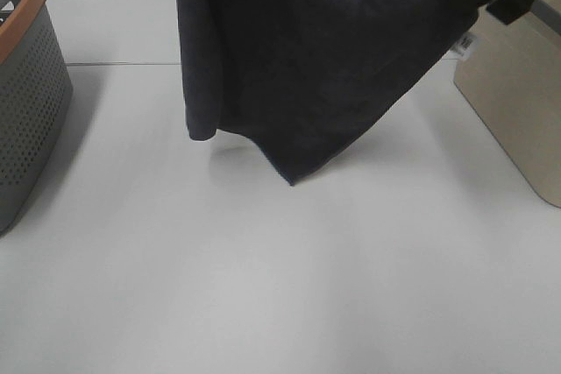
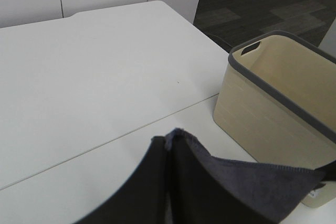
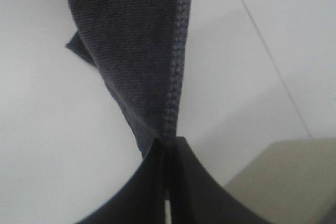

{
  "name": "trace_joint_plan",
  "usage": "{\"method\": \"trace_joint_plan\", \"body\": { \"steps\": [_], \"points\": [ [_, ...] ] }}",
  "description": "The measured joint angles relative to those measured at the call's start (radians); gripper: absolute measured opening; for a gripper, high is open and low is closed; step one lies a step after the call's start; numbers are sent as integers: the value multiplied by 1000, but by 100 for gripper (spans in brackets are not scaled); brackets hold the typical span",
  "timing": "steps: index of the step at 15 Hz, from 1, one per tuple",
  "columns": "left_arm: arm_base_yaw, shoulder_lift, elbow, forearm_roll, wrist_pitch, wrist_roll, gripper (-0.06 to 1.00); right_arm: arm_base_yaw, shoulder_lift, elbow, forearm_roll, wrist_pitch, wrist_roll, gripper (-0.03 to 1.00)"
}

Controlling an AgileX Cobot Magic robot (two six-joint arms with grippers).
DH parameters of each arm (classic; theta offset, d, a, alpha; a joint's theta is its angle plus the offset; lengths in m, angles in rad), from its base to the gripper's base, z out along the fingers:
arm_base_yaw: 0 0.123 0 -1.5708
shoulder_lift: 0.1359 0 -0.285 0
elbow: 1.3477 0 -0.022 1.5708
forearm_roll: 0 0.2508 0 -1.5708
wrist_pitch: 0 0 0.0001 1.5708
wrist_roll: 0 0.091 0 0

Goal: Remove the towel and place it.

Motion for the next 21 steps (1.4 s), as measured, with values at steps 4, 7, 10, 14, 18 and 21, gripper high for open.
{"method": "trace_joint_plan", "body": {
  "steps": [4,7,10,14,18,21],
  "points": [
    [0,2,52,29,-53,-37,0,0,0,-167,-115,15,119,2],
    [14,25,129,33,-123,-66,0,0,0,-210,-117,-14,147,2],
    [59,41,135,31,-204,-69,0,0,3,-213,-118,-97,162,2],
    [116,122,135,22,-463,12,0,0,125,-214,-118,-380,134,2],
    [116,204,135,105,-721,57,0,0,201,-214,-118,-695,133,2],
    [117,241,135,295,-902,43,0,0,262,-225,-117,-803,135,2]
  ]
}}
